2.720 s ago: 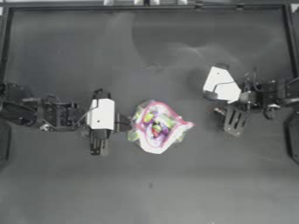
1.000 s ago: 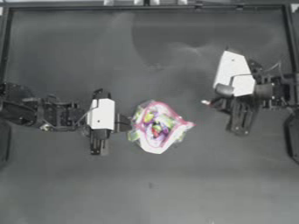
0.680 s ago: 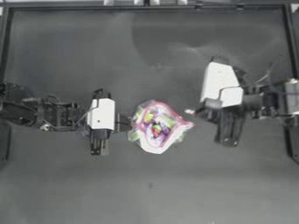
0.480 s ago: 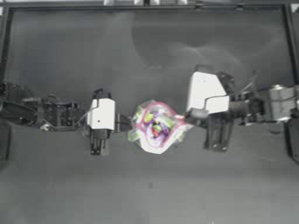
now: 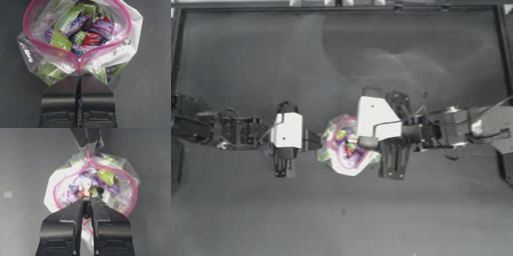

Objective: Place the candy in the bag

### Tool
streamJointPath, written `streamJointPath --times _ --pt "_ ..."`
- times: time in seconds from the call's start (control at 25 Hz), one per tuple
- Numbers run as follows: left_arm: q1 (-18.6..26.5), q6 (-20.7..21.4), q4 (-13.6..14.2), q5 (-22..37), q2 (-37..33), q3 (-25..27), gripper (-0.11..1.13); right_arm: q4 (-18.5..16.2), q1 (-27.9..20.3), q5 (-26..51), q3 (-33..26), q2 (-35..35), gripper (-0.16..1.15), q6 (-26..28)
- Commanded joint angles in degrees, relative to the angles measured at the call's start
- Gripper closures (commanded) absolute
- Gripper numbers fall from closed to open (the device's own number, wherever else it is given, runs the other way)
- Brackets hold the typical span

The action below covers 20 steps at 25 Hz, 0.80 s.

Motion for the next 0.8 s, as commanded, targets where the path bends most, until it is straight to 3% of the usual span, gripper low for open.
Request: streamJointPath --times 0.04,0.6,0.8 --pt "0.0 0.0 -0.1 -0.3 -0.7 -1.3 0.98 -0.7 0.1 -1.4 -1.5 0.4 0.55 -0.1" --pt "0.1 -0.1 -0.1 -0.3 -0.7 -1.2 0.98 -2.2 -1.8 -3.8 -1.0 4.8 0.52 0.9" --pt "0.1 -0.1 -0.1 -0.2 -0.7 -1.1 0.98 -1.8 -3.3 -5.1 -0.8 4.9 0.34 1.0"
